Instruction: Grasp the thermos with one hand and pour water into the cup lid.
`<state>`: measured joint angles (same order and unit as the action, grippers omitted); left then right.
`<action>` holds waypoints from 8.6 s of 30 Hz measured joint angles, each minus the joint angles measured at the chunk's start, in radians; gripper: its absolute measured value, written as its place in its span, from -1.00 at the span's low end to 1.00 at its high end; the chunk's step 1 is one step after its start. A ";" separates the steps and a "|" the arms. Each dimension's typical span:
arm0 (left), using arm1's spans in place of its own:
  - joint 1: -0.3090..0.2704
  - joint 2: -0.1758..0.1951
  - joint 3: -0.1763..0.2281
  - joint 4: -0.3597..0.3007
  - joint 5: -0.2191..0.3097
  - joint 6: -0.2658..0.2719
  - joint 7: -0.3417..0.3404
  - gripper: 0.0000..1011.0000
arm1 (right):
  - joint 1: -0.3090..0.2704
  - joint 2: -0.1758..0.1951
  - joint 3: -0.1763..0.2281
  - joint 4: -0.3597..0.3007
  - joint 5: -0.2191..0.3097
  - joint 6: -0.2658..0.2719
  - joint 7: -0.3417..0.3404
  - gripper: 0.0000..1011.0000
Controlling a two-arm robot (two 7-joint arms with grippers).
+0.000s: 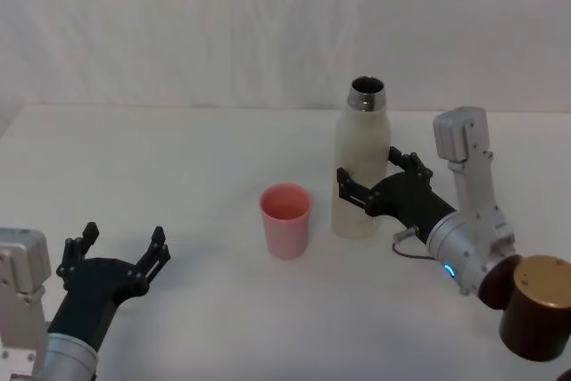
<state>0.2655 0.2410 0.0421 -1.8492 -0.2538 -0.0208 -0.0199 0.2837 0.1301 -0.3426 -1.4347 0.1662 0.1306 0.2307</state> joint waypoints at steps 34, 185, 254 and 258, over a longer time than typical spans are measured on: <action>0.000 0.000 0.000 0.000 0.000 0.000 0.000 0.98 | 0.042 -0.031 0.009 0.063 -0.018 -0.012 -0.013 0.98; 0.000 0.000 0.000 0.000 0.000 0.000 0.000 0.98 | 0.061 0.129 -0.136 -0.063 -0.565 0.010 -0.005 0.90; 0.000 0.000 0.000 0.000 0.000 0.000 0.000 0.98 | 0.129 0.143 -0.258 -0.022 -1.017 0.058 0.020 0.90; 0.000 0.000 0.000 0.000 0.000 0.000 0.000 0.98 | 0.137 0.141 -0.265 -0.013 -1.028 0.059 0.023 0.90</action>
<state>0.2655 0.2410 0.0421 -1.8492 -0.2538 -0.0208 -0.0199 0.4205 0.2709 -0.6072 -1.4475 -0.8620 0.1897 0.2537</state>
